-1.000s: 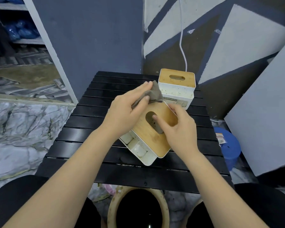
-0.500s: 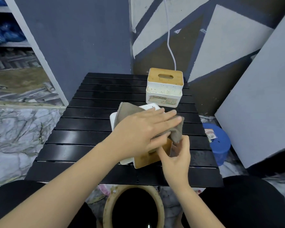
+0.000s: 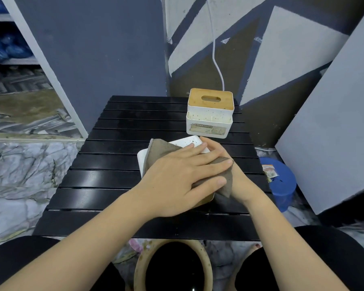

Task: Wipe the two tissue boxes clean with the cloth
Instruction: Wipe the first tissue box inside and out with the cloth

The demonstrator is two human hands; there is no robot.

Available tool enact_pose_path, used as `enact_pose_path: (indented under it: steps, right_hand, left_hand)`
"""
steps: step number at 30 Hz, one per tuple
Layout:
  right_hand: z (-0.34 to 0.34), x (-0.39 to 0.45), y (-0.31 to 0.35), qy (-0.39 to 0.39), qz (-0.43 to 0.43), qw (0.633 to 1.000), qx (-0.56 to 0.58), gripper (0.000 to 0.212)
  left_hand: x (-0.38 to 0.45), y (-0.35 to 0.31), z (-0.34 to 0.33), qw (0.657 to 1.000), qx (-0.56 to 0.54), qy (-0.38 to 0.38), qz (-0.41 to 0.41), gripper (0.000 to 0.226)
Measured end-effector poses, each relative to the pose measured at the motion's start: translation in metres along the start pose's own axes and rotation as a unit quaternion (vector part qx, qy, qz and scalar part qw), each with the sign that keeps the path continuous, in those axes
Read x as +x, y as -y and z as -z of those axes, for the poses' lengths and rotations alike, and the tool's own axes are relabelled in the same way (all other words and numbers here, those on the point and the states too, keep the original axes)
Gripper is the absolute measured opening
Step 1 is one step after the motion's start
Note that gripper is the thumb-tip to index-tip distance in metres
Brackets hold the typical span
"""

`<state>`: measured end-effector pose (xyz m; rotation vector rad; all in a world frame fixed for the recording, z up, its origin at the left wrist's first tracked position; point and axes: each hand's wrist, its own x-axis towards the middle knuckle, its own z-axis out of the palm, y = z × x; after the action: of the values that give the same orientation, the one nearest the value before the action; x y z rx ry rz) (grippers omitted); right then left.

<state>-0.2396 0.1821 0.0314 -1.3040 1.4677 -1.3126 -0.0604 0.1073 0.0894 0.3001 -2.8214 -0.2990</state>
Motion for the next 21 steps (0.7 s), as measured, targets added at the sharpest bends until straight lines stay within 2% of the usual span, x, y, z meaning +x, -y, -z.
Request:
enact_pose_path:
  steps: [1, 5, 10, 15, 21]
  right_hand:
    - [-0.002, 0.001, 0.002, -0.001, 0.002, 1.0, -0.004, 0.07]
    - [-0.005, 0.002, 0.0, -0.007, 0.017, 1.0, 0.006, 0.082]
    - [-0.004, -0.001, -0.005, -0.013, 0.021, 1.0, -0.019, 0.091]
    - [-0.004, 0.0, -0.012, -0.018, 0.026, 1.0, -0.001, 0.103]
    - [-0.016, -0.006, -0.017, -0.074, 0.018, 0.997, -0.03, 0.109]
  left_hand:
    - [0.002, 0.0, 0.0, 1.0, 0.007, 0.009, 0.011, 0.051]
    - [0.014, -0.002, 0.0, 0.997, 0.025, 0.045, 0.06, 0.05]
    - [0.03, -0.002, 0.004, 0.988, -0.002, 0.091, 0.121, 0.052]
    - [0.039, 0.002, 0.004, 0.98, -0.001, 0.107, 0.168, 0.053]
    - [0.05, 0.031, 0.013, 0.954, 0.031, 0.112, 0.275, 0.053]
